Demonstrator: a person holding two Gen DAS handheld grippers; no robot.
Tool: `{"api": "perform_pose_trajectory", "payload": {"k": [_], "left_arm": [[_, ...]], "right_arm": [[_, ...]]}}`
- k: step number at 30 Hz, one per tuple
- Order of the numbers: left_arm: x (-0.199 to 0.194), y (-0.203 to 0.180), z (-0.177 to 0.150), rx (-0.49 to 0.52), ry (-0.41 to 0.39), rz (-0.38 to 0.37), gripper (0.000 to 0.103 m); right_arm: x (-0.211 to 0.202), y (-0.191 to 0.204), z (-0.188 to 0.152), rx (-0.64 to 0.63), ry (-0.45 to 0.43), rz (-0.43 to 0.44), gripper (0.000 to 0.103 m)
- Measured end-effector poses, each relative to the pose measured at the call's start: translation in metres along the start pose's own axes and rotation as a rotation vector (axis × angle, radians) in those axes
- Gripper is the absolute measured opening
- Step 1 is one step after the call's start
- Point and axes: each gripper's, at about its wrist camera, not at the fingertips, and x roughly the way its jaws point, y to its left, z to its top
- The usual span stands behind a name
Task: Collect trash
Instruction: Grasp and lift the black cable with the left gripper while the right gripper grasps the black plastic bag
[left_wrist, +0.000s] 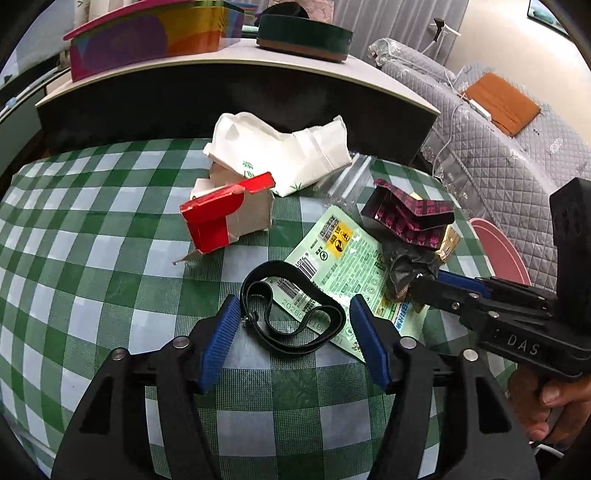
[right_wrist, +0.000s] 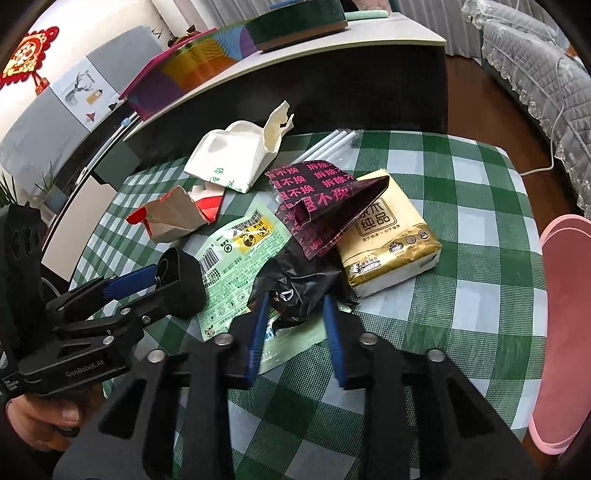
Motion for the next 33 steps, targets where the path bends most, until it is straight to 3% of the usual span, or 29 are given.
{"api": "perform_pose_trajectory", "payload": {"k": [3, 9, 14, 33], "left_arm": [[0.001, 0.000, 0.000, 0.004, 0.005, 0.011, 0.060], [-0.001, 0.002, 0.001, 0.009, 0.005, 0.015, 0.031], [-0.006, 0.001, -0.001, 0.021, -0.002, 0.017, 0.021], [-0.048, -0.018, -0.006, 0.070, -0.109, -0.001, 0.018]], "right_arm": [[0.000, 0.002, -0.001, -0.013, 0.005, -0.001, 0.019], [-0.007, 0.009, -0.001, -0.052, -0.014, -0.010, 0.016], [-0.019, 0.012, -0.002, -0.067, -0.038, -0.008, 0.016], [-0.090, 0.019, -0.020, -0.112, -0.178, -0.061, 0.016]]}}
